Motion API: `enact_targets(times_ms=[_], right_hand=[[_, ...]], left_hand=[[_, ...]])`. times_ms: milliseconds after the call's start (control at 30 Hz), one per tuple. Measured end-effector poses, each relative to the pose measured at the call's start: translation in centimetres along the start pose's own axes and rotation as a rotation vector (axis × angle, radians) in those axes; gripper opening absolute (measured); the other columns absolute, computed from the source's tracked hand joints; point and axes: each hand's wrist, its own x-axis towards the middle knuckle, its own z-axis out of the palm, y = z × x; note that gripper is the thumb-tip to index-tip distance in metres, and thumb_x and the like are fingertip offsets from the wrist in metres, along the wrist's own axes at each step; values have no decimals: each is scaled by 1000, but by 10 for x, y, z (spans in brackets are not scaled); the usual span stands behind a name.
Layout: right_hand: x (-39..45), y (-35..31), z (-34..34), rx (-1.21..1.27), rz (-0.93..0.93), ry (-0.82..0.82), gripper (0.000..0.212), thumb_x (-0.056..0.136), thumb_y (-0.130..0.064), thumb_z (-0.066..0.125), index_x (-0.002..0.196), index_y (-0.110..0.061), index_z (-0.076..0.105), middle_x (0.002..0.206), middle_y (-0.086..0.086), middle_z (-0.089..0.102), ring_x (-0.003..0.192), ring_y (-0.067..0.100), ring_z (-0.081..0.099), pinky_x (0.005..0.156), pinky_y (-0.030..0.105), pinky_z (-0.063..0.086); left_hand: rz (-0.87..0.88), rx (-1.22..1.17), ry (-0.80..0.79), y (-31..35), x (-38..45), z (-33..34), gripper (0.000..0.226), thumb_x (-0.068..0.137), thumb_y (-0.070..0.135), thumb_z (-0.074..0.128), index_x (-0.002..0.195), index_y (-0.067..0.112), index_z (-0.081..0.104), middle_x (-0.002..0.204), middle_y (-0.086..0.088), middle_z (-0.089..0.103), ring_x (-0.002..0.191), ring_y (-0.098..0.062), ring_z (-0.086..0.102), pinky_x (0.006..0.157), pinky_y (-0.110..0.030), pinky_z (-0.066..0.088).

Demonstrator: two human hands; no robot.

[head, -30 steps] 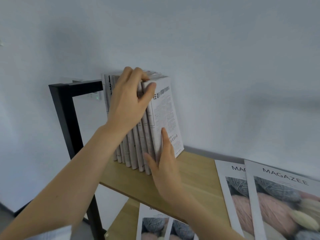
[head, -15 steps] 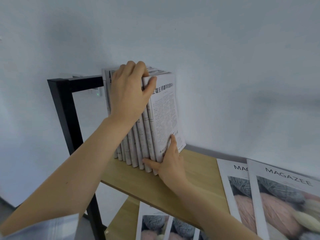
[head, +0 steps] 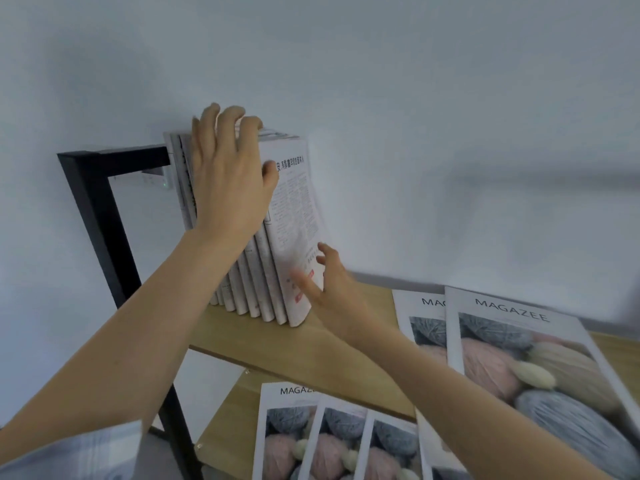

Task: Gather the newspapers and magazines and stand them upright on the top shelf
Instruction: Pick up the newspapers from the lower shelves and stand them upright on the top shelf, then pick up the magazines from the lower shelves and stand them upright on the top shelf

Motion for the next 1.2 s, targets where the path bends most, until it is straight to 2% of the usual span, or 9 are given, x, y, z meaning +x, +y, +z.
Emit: enact_targets(times_ms=[100, 233, 467, 600, 667, 767, 900, 1000, 1200], right_hand=[[-23, -6, -32, -70, -10, 66, 65, 97, -47, 41, 150, -18, 16, 149, 4, 37, 134, 18, 39, 99, 25, 32], [-59, 5, -71, -167, 44, 109, 55, 99, -35, 42, 147, -16, 22, 143, 8, 44, 127, 21, 46, 89, 23, 34], [-126, 47, -120, -377, 255, 108, 45, 97, -24, 45, 137, -7, 34, 126, 15, 55, 103, 30, 56, 86, 37, 45], [-143, 70, -126, -595, 297, 66, 45, 96, -32, 43, 130, -1, 43, 125, 19, 54, 114, 35, 51, 94, 40, 40], [-146, 76, -123, -693, 298, 32, 47, 96, -41, 37, 120, -1, 48, 120, 19, 54, 112, 38, 50, 94, 44, 40], [-144, 78, -115, -765, 375, 17, 63, 91, -58, 31, 125, -6, 43, 129, 20, 51, 121, 43, 43, 100, 53, 35], [-142, 75, -103, -838, 486, -21, 79, 85, -68, 35, 138, -11, 30, 144, 23, 38, 137, 49, 21, 108, 61, 19], [-144, 72, -103, -842, 507, -45, 77, 86, -61, 38, 143, -12, 23, 147, 22, 35, 139, 48, 15, 109, 62, 16], [-150, 54, -117, -757, 549, -159, 76, 71, -34, 56, 136, -12, 23, 127, 19, 51, 121, 44, 45, 100, 60, 36]], left_hand=[[28, -2, -23, 26, -16, -12, 42, 83, 9, 57, 125, 7, 50, 140, -15, 44, 138, -38, 30, 106, -45, 36], [51, -138, -132, 64, -52, -17, 39, 81, 6, 60, 119, 6, 55, 132, -12, 50, 131, -33, 37, 101, -41, 42], [-352, -605, -562, 128, -141, -27, 23, 86, 13, 60, 110, 11, 59, 115, -6, 56, 105, -21, 53, 82, -28, 39], [-526, -620, -725, 153, -178, -41, 13, 85, 17, 59, 99, 17, 58, 92, 3, 64, 84, -16, 60, 71, -29, 46], [-509, -537, -810, 161, -192, -47, 15, 85, 18, 57, 100, 19, 56, 83, 4, 64, 82, -20, 62, 72, -35, 50], [-478, -513, -836, 170, -200, -50, 16, 87, 17, 55, 103, 18, 53, 79, -1, 63, 76, -23, 65, 71, -42, 54], [-589, -648, -888, 180, -203, -50, 15, 87, 12, 58, 102, 13, 53, 80, -3, 60, 61, -15, 65, 43, -17, 44], [-737, -753, -925, 182, -203, -44, 23, 81, 12, 66, 102, 12, 57, 83, -2, 62, 71, -17, 66, 55, -24, 53], [-975, -965, -969, 187, -195, -35, 46, 79, 6, 66, 118, 17, 45, 91, -7, 62, 75, -27, 70, 71, -48, 60]])
